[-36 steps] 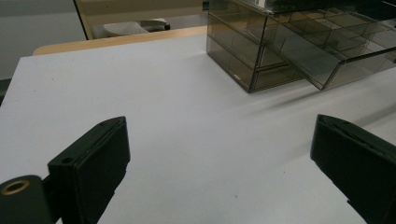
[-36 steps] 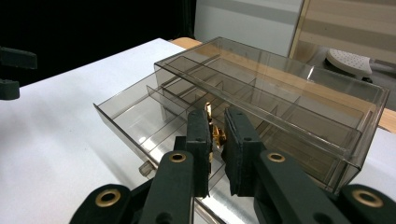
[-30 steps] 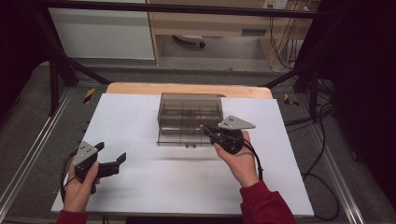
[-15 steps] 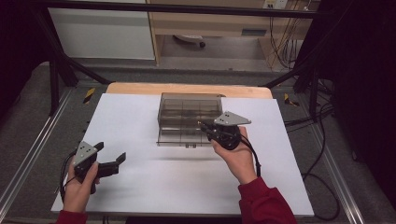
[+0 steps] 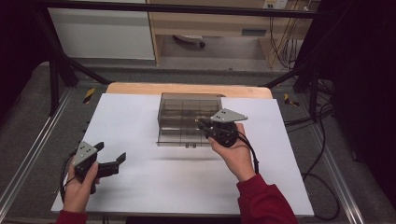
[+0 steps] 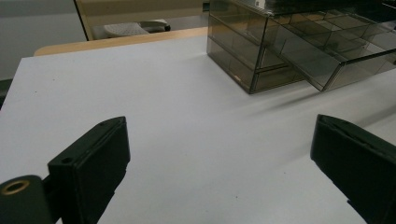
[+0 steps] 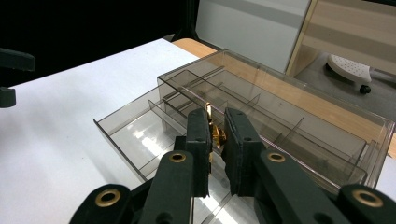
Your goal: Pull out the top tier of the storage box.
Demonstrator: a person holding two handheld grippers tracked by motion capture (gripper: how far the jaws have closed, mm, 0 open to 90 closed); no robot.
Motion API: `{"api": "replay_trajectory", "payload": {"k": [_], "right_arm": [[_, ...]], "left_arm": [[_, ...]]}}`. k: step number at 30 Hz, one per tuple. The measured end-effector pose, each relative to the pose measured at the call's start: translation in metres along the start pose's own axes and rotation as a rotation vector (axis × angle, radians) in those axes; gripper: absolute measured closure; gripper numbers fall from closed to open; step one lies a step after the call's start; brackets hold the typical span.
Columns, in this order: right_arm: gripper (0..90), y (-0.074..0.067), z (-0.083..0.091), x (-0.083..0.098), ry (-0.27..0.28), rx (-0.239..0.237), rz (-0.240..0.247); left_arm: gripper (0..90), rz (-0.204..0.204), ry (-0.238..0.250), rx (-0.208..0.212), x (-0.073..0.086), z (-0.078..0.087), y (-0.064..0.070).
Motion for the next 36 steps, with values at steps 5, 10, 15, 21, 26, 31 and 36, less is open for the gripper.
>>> {"api": "replay_trajectory", "payload": {"k": [5, 10, 15, 21, 26, 31, 36], "right_arm": [[81.0, 0.000, -0.003, -0.001, -0.008, -0.004, 0.001], [81.0, 0.000, -0.004, -0.002, -0.013, -0.006, 0.004], [81.0, -0.001, -0.004, -0.002, -0.016, -0.009, 0.006], [81.0, -0.002, -0.007, -0.001, -0.022, -0.013, 0.007], [81.0, -0.003, -0.009, -0.001, -0.025, -0.017, 0.011], [81.0, -0.005, -0.011, -0.001, -0.028, -0.020, 0.012], [80.9, -0.006, -0.012, 0.000, -0.035, -0.021, 0.014]], "left_arm": [[4.9, 0.000, 0.000, 0.001, 0.000, 0.000, 0.000], [4.9, 0.001, 0.000, 0.002, 0.000, 0.000, 0.000], [4.9, 0.000, -0.001, 0.002, 0.000, 0.000, 0.000], [4.9, 0.000, -0.003, 0.005, 0.000, -0.001, 0.000], [4.9, -0.002, -0.004, 0.003, 0.000, -0.001, 0.000], [4.9, -0.004, -0.007, 0.001, 0.000, -0.001, 0.000], [4.9, -0.004, -0.007, 0.001, 0.000, -0.001, 0.000]]}}
Point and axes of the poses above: each handheld gripper's, and its own axes: z roughly backward along the jaws, x roughly out of its underside, y roughly to its right, the point moved 4 cm from there along -z, roughly forward along the jaws, and after that the axes turned 14 degrees about x, right-handed, at the moved point
